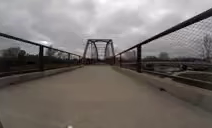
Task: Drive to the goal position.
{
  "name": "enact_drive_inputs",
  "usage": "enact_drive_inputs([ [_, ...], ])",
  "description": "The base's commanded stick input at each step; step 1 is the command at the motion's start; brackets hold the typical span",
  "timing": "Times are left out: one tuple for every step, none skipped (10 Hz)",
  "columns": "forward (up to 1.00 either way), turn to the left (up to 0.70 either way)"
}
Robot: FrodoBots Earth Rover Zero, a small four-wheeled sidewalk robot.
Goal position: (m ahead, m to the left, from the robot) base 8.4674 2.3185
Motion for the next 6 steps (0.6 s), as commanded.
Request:
enact_drive_inputs([
  [0.7,0.0],
  [0.7,0.0],
  [0.7,0.0],
  [0.7,0.0],
  [0.7,0.0],
  [0.7,0.0],
])
